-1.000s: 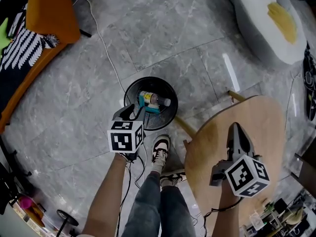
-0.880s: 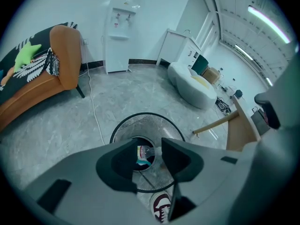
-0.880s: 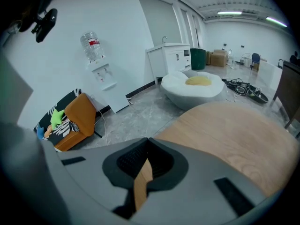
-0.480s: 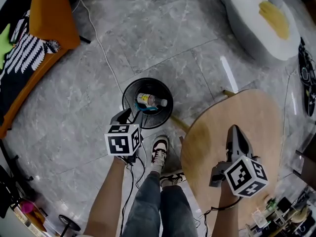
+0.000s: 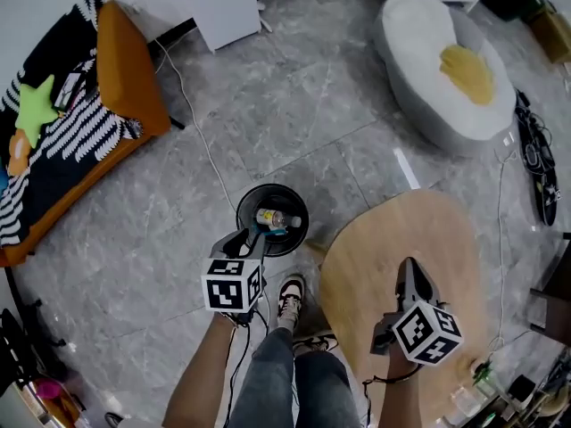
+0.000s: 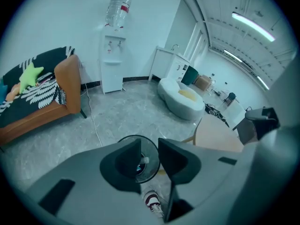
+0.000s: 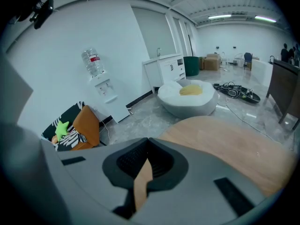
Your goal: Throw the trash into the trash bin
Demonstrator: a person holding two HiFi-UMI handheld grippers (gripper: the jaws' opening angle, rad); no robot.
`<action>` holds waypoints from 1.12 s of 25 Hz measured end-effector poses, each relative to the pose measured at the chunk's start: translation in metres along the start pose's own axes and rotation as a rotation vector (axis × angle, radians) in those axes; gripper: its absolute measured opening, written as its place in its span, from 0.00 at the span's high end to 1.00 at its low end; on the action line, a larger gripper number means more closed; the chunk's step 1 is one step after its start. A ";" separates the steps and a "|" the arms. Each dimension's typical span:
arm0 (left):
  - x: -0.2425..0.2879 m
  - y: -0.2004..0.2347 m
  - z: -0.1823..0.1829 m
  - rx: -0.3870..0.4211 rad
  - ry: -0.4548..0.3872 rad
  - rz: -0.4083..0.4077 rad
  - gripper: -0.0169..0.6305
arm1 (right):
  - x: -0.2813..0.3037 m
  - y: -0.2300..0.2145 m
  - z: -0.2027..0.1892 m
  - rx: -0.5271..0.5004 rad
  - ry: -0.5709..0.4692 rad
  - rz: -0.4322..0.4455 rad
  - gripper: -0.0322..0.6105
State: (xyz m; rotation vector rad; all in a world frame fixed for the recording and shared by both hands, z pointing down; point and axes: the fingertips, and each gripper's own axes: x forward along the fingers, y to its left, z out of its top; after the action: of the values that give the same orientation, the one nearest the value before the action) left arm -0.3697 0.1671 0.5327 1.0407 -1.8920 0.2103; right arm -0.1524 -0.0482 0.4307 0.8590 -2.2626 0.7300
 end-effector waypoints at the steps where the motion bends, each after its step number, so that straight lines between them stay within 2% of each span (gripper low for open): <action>1: -0.016 -0.003 0.014 0.002 -0.019 0.007 0.82 | -0.010 0.004 0.007 0.006 -0.005 0.001 0.95; 5: -0.082 -0.014 0.077 -0.030 -0.133 0.013 0.97 | -0.050 0.024 0.034 0.005 -0.028 0.030 0.95; 9: -0.168 -0.049 0.127 -0.017 -0.258 -0.034 0.98 | -0.111 0.037 0.055 -0.017 -0.054 0.070 0.95; 15: -0.321 -0.086 0.200 0.108 -0.474 -0.029 0.98 | -0.219 0.048 0.134 -0.074 -0.201 0.116 0.95; 21: -0.418 -0.086 0.233 0.176 -0.636 0.015 0.98 | -0.306 0.023 0.193 -0.096 -0.388 0.055 0.95; 25: -0.436 -0.095 0.243 0.174 -0.685 0.028 0.98 | -0.333 -0.002 0.203 -0.051 -0.451 0.014 0.95; 28: -0.442 -0.100 0.245 0.183 -0.698 0.037 0.98 | -0.341 -0.003 0.202 -0.051 -0.466 0.009 0.95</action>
State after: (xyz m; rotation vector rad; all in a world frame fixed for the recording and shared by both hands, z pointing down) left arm -0.3654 0.2290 0.0209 1.3161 -2.5533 0.0367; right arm -0.0114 -0.0530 0.0605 1.0827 -2.6789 0.5098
